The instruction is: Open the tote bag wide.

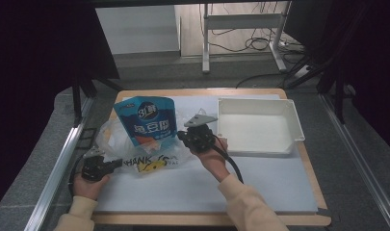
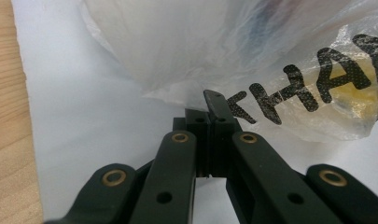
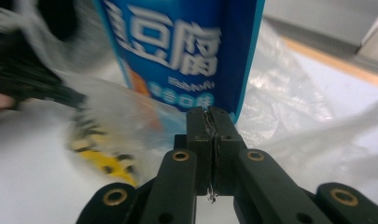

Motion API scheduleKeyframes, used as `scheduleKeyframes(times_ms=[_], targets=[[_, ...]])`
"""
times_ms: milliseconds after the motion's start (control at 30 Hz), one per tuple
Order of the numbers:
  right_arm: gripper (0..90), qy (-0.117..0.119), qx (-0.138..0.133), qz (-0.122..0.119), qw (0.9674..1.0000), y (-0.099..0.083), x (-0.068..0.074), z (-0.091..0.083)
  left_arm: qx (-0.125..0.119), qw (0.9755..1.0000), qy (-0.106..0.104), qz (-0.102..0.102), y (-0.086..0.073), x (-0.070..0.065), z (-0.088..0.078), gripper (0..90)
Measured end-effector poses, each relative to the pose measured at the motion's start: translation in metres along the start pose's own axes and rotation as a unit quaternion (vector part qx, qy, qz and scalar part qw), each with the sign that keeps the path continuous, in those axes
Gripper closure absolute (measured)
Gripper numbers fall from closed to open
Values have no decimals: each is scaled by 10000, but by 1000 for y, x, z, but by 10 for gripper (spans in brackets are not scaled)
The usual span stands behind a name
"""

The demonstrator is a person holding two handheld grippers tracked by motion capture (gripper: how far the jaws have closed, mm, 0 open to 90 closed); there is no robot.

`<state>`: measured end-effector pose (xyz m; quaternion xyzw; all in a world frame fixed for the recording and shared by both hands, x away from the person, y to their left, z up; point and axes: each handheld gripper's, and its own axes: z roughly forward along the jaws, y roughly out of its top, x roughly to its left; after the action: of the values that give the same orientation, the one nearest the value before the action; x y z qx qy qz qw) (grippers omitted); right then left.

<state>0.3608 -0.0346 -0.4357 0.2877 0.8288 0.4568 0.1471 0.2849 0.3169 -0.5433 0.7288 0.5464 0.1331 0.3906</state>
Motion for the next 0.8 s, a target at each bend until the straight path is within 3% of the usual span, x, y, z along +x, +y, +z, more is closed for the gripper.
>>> scheduleKeyframes(times_ms=[67,100,200,333,633,800], targets=[[875,-25,86,14,10000,0,-1,8,-2,10000,-6,-1,0,0,0,900],[880,-189,339,50,9992,-4,-6,30,15,10000,-20,13,0,1,0,900],[882,-260,511,255,9980,-13,-11,49,11,10000,-28,4,-1,2,-1,900],[884,-73,707,607,9956,-32,-12,65,8,10000,-19,-9,-1,2,-1,900],[885,40,1007,605,9931,-64,-11,74,40,10000,-18,-11,-2,2,0,900],[886,150,1020,566,9931,-77,-9,69,81,10000,-22,-49,-4,4,0,900]])
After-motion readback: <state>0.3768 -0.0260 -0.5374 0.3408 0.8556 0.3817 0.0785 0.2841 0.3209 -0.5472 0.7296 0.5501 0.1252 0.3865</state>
